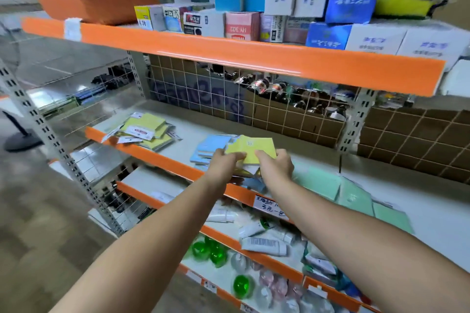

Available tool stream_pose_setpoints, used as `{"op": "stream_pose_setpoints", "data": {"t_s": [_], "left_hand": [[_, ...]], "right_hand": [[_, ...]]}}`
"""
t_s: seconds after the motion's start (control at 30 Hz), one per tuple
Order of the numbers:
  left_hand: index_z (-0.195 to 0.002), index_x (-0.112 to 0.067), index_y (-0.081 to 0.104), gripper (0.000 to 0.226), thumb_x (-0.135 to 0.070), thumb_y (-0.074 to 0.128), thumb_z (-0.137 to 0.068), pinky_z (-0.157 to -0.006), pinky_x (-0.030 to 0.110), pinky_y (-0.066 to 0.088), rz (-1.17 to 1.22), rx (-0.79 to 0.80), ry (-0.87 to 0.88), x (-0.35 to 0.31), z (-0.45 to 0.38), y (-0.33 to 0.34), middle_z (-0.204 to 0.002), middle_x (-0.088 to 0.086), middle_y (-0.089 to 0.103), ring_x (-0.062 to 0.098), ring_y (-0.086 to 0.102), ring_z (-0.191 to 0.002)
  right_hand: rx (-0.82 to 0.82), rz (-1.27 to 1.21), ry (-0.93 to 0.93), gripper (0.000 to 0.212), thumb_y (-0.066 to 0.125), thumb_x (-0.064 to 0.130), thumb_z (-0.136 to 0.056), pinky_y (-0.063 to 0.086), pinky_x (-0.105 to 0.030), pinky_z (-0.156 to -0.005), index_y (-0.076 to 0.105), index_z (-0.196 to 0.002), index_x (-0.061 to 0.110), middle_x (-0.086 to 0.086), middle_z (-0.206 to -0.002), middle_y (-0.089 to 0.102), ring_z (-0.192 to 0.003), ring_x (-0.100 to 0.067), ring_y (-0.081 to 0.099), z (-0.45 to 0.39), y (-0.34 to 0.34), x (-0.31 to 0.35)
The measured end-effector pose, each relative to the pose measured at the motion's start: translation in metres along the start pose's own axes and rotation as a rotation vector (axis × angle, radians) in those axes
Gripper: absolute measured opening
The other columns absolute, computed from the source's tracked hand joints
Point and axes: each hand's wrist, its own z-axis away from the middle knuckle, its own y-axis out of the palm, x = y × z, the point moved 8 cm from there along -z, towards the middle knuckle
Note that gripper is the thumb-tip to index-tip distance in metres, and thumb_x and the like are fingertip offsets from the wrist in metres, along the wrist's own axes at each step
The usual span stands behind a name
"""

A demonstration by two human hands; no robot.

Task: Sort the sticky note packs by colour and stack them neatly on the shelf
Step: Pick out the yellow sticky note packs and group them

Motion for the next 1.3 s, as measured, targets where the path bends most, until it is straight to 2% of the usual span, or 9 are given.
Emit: {"op": "stream_pose_setpoints", "data": {"t_s": [0.13, 0.27, 0.47, 0.6, 0.9, 1.0, 1.1, 1.17, 1.3], "left_hand": [[-0.142, -0.009, 0.026, 0.064, -0.015, 0.062, -0.089, -0.053, 0.026, 0.052, 0.002, -0.042, 0.001, -0.006, -0.011, -0.029, -0.108, 0.019, 0.061, 0.026, 0.068, -0.061], [-0.138, -0.005, 0.037, 0.054, -0.006, 0.059, -0.089, -0.053, 0.025, 0.052, -0.020, -0.111, 0.004, -0.013, -0.026, -0.057, -0.084, 0.003, 0.053, 0.017, 0.062, -0.041], [-0.137, -0.001, 0.044, 0.055, 0.005, 0.061, -0.086, -0.045, 0.019, 0.052, -0.118, -0.207, 0.059, -0.028, -0.059, -0.099, -0.092, -0.008, 0.044, 0.009, 0.061, -0.039], [-0.140, -0.007, 0.036, 0.059, -0.011, 0.062, -0.087, -0.042, 0.021, 0.048, 0.020, -0.300, 0.037, -0.029, -0.070, -0.122, -0.122, 0.017, 0.056, 0.018, 0.066, -0.045], [-0.130, -0.009, 0.042, 0.050, -0.021, 0.064, -0.086, -0.046, 0.021, 0.045, 0.092, -0.337, -0.002, -0.032, -0.113, -0.175, -0.120, 0.026, 0.059, 0.024, 0.070, -0.054], [-0.131, -0.009, 0.043, 0.051, -0.028, 0.061, -0.088, -0.044, 0.021, 0.048, 0.119, -0.333, -0.018, -0.038, -0.133, -0.199, -0.116, 0.027, 0.061, 0.027, 0.070, -0.057], [-0.106, -0.009, 0.054, 0.027, -0.031, 0.047, -0.092, -0.065, 0.032, 0.052, 0.151, -0.363, -0.037, -0.052, -0.149, -0.233, -0.093, 0.017, 0.059, 0.034, 0.066, -0.075], [-0.085, -0.009, 0.052, 0.017, -0.020, 0.041, -0.093, -0.052, 0.026, 0.049, 0.103, -0.351, -0.035, -0.063, -0.161, -0.257, -0.075, 0.013, 0.052, 0.029, 0.060, -0.060], [-0.078, -0.008, 0.048, 0.017, -0.012, 0.040, -0.093, -0.036, 0.020, 0.044, -0.017, -0.330, -0.019, -0.084, -0.191, -0.304, -0.067, 0.016, 0.050, 0.024, 0.057, -0.036]], "right_hand": [[0.025, 0.024, 0.000, 0.029, 0.066, 0.031, -0.083, 0.042, -0.029, -0.069, 0.058, -0.105, 0.012, -0.004, -0.096, 0.064, -0.081, -0.024, 0.054, -0.002, 0.034, 0.006], [0.079, 0.034, -0.012, 0.028, 0.065, 0.032, -0.083, 0.038, -0.027, -0.066, 0.059, -0.103, 0.013, -0.004, -0.097, 0.066, -0.080, -0.024, 0.056, -0.009, 0.071, 0.010], [0.207, 0.022, -0.024, 0.029, 0.063, 0.033, -0.084, 0.046, -0.031, -0.070, 0.055, -0.103, 0.014, -0.002, -0.095, 0.062, -0.079, -0.024, 0.056, -0.023, 0.129, 0.024], [0.283, 0.008, -0.031, 0.027, 0.062, 0.031, -0.083, 0.050, -0.032, -0.070, 0.058, -0.104, 0.014, -0.003, -0.095, 0.063, -0.075, -0.020, 0.057, -0.035, 0.159, 0.029], [0.420, 0.023, 0.021, 0.021, 0.066, 0.026, -0.075, 0.059, -0.046, -0.075, 0.062, -0.093, 0.016, -0.007, -0.093, 0.069, -0.081, -0.029, 0.069, -0.049, 0.238, 0.035], [0.396, 0.024, 0.016, 0.027, 0.068, 0.024, -0.078, 0.061, -0.044, -0.069, 0.061, -0.101, 0.013, -0.008, -0.099, 0.066, -0.084, -0.030, 0.068, -0.053, 0.266, 0.044], [0.388, 0.015, 0.021, 0.030, 0.069, 0.026, -0.076, 0.060, -0.047, -0.074, 0.058, -0.100, 0.013, -0.010, -0.103, 0.064, -0.088, -0.031, 0.067, -0.055, 0.301, 0.051], [0.382, -0.021, 0.033, 0.031, 0.068, 0.025, -0.078, 0.059, -0.048, -0.076, 0.054, -0.101, 0.011, -0.011, -0.105, 0.062, -0.089, -0.031, 0.067, -0.054, 0.326, 0.057], [0.350, -0.028, 0.067, 0.031, 0.064, 0.023, -0.087, 0.059, -0.042, -0.077, 0.048, -0.107, 0.006, -0.006, -0.100, 0.052, -0.088, -0.025, 0.061, -0.051, 0.367, 0.070]]}}
